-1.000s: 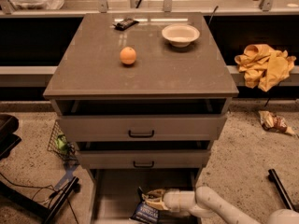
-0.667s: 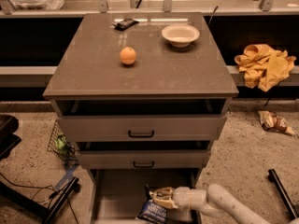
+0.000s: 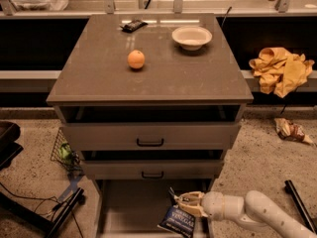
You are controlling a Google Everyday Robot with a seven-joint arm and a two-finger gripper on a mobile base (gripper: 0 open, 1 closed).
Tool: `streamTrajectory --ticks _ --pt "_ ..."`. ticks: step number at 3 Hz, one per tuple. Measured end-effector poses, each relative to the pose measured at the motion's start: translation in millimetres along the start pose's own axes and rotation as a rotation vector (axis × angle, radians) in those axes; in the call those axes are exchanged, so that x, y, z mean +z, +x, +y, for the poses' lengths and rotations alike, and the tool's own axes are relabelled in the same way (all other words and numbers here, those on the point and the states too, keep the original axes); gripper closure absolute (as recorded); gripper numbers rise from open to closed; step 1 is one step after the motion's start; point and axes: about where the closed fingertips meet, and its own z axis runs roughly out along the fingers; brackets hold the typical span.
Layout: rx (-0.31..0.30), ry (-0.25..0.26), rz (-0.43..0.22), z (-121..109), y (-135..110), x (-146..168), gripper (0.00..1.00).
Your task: Pick blue chip bag from bottom drawer and place on counter
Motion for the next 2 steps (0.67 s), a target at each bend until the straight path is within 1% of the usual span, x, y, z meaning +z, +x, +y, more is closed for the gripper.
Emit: streamTrajectory --ticks 1,2 --pt "-0.036 0.014 0.033 1.0 -21.2 -12.9 1.00" --pt "-0.041 0.015 0.032 1.0 -24.2 -13.2 1.00"
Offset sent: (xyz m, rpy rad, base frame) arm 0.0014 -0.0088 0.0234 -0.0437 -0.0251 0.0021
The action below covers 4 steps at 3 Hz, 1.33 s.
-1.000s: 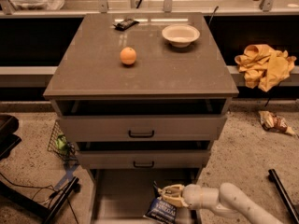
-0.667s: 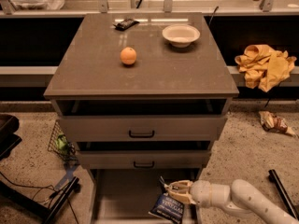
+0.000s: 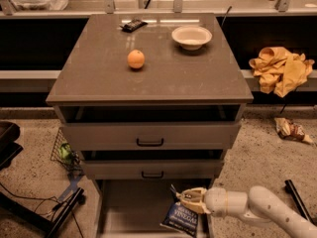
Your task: Pick blue chip bag from bottom drawer and place on counter
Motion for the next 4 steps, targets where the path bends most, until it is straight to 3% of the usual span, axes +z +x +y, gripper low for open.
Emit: streamTrajectory --ticks 1,2,4 --pt "-0.039 0.014 -0.003 1 -26 -7 1.00" --pt "-0.025 0.060 -0.031 9 -82 -41 1.00" --pt "-0.014 0.183 -0.081 1 -219 -138 1.00"
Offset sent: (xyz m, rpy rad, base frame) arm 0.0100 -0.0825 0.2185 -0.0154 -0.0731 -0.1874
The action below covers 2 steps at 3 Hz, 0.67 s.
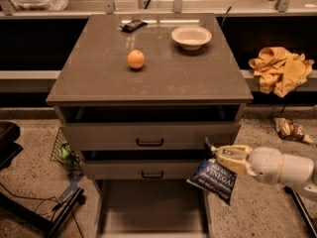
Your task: Pick blue chip bag from bottom drawer and place on counter
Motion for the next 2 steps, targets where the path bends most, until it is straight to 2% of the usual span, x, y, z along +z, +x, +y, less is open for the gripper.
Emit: streamTrajectory --ticks 1,2 --pt "-0.007 0.034 -0.025 -14 -58 -21 1.00" --pt "-0.024 0.067 -0.013 -14 -107 -31 1.00"
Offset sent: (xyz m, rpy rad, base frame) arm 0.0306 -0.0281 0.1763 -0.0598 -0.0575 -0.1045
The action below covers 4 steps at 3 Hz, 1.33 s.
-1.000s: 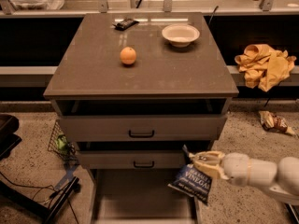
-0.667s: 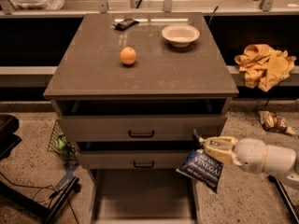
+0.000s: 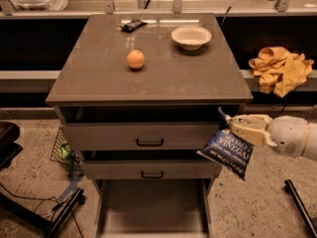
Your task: Pick blue chip bag from bottom drawer and place on counter
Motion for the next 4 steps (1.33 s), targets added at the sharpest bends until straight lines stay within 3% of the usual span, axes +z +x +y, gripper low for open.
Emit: streamTrajectory --ticks 1,2,3,4 --pt "-0.055 0.023 0.041 7 -37 -12 1.00" --pt "-0.064 0.024 0.045 8 -42 -11 1.00" --pt "-0.066 0.028 0.044 1 -57 -10 1.00" --pt "-0.067 0.075 0.037 -18 -95 -11 1.00"
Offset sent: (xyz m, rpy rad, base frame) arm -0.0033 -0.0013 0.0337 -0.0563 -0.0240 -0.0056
